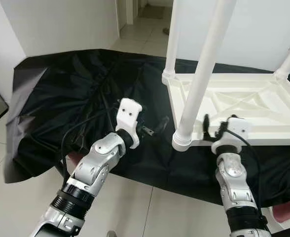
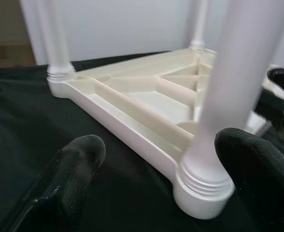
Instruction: Building children table
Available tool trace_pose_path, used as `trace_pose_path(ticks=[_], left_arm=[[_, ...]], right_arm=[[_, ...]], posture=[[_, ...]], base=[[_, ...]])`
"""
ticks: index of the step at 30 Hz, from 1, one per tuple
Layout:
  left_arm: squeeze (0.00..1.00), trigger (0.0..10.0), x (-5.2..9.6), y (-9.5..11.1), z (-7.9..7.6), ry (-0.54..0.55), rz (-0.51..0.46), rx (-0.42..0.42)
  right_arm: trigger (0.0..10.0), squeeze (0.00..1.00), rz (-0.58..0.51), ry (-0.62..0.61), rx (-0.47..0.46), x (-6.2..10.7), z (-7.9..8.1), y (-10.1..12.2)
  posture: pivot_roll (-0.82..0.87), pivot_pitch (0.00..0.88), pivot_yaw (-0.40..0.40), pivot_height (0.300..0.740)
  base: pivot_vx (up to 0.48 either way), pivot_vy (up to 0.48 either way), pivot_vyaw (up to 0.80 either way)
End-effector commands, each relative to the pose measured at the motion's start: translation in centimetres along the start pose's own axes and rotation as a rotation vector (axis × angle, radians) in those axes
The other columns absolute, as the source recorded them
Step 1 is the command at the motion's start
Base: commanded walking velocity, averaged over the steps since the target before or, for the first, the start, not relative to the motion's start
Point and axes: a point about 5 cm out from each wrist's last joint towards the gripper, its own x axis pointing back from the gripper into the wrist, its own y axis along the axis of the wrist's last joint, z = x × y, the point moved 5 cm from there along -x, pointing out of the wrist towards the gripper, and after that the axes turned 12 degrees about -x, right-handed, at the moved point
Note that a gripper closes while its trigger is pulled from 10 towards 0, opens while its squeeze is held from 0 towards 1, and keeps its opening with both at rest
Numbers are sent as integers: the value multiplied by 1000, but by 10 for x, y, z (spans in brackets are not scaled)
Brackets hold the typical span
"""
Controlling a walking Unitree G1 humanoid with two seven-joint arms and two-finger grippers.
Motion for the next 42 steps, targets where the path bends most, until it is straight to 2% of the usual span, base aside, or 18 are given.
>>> trace_pose_path(ticks=[1,7,12,17,19,21,31,33,35,37,39,42], left_arm=[[0,10000,7,1,-43,-387,-54,-7],[0,10000,2,-3,-61,-449,-46,6],[0,10000,-2,-4,-65,-456,-44,11],[0,10000,-16,-4,-72,-457,-39,6],[0,10000,-16,-4,-72,-457,-39,6],[0,10000,-25,-5,-73,-448,-28,14],[0,10000,-35,-3,-72,-430,-29,12],[0,10000,-40,-2,-70,-411,-26,7],[0,10000,-51,0,-65,-365,-18,11],[0,10000,-51,0,-65,-365,-18,11],[0,10000,-61,4,-63,-327,-16,8],[0,10000,-65,6,-63,-314,-17,6]], right_arm=[[10000,0,-24,-60,15,4,-10,4],[10000,0,-7,-136,38,11,-24,1],[10000,0,-2,-136,36,13,-24,1],[10000,0,2,-142,33,16,-24,1],[10000,0,2,-142,33,16,-24,1],[10000,0,4,-141,32,16,-23,2],[10000,0,9,-138,33,17,-22,2],[10000,0,10,-135,32,17,-22,2],[10000,0,15,-131,31,17,-20,2],[10000,0,15,-131,31,17,-20,2],[10000,0,18,-129,28,17,-19,2],[10000,0,20,-129,26,18,-18,1]], posture=[[-4,49,43,740],[-14,58,39,740],[-18,59,37,740],[-27,59,34,740],[-27,59,34,740],[-37,58,32,740],[-44,58,28,740],[-42,58,26,740],[-40,59,26,740],[-40,59,26,740],[-40,59,26,740],[-34,63,29,740]], base=[[0,0,0],[0,0,0],[0,0,0],[0,0,0],[0,0,0],[0,0,0],[0,0,0],[0,0,0],[0,0,0],[0,0,0],[0,0,0],[0,0,0]])
